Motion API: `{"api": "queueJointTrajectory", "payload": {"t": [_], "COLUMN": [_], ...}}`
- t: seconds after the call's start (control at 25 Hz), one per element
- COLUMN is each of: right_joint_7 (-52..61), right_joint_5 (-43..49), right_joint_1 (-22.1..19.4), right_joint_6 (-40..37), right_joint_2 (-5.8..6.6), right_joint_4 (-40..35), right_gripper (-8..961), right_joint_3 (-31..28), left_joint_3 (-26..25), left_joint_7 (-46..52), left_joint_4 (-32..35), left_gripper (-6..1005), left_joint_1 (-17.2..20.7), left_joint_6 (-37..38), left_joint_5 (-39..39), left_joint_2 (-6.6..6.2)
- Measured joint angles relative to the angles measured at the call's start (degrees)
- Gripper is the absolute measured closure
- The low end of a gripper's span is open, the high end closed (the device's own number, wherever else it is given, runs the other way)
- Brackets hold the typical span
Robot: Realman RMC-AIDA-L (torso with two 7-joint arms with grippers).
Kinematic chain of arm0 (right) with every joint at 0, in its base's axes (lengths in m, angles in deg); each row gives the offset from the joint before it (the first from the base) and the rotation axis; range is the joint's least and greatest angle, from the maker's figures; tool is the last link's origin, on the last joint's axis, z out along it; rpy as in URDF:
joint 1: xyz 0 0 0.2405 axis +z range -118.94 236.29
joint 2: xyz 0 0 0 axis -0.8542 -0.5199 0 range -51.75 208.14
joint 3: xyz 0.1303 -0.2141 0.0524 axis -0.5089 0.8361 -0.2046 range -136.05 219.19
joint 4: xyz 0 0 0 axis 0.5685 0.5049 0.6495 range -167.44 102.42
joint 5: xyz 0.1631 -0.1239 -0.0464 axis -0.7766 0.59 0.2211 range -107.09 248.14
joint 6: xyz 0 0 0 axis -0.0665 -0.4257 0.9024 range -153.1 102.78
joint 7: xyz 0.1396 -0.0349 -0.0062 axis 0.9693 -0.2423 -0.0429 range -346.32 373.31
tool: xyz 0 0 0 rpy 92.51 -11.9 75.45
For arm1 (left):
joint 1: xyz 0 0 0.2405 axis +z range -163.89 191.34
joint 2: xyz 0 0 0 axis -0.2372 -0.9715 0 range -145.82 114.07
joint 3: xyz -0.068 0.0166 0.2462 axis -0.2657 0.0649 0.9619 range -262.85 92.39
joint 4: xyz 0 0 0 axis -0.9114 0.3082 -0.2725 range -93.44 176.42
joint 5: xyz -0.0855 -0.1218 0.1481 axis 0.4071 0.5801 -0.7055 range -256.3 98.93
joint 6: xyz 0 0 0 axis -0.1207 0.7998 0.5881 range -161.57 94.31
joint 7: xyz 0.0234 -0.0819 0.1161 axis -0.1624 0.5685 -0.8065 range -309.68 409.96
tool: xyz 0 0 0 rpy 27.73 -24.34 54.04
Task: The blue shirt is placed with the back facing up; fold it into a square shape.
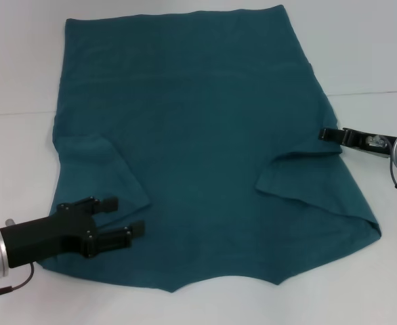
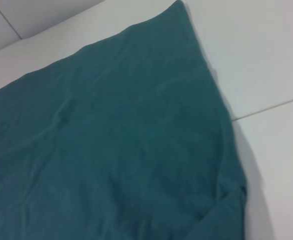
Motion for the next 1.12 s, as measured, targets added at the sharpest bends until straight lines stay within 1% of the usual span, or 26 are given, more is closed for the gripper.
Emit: {"api": "queueJointTrajectory", "payload": {"t": [0.36, 0.48, 0.56, 0.68, 0.76, 0.96, 1.12], "right_joint_7": [-1.00, -3.66, -7.54, -13.07, -14.65, -16.98, -17.48], "right_joint_5": [-0.90, -3.95, -8.16, -14.01, -15.89, -16.80, -17.50], "right_joint_1": [1.64, 2.64, 3.22, 4.12, 4.60, 4.57, 3.57], "right_joint_6": [-0.23, -1.18, -1.95, -3.41, -4.43, -5.46, -6.06], "right_joint_2": [-0.90, -1.03, -1.12, -1.14, -1.12, -1.08, -0.69], "right_joint_4": [0.76, 1.02, 1.37, 1.71, 1.55, 1.09, 1.09], "right_gripper": [114, 114, 114, 113, 113, 113, 113], "right_joint_3": [0.10, 0.09, 0.09, 0.09, 0.09, 0.01, -0.29], "left_joint_3": [-0.12, -0.16, -0.16, -0.15, -0.16, -0.15, -0.15], "left_joint_7": [-0.19, -0.61, -0.80, -0.87, -0.89, -0.90, -0.86], "left_joint_4": [0.20, 0.11, -0.02, -0.05, -0.06, -0.09, -0.01], "left_gripper": [124, 124, 124, 124, 124, 124, 124], "left_joint_1": [0.25, 0.26, 0.25, 0.25, 0.30, 0.31, 0.29], "left_joint_6": [0.03, 0.00, -0.03, -0.04, -0.04, -0.04, -0.06], "left_joint_5": [-0.42, -0.43, -0.44, -0.45, -0.45, -0.45, -0.42], "left_joint_2": [0.00, 0.00, 0.00, 0.00, 0.00, 0.00, 0.00]}}
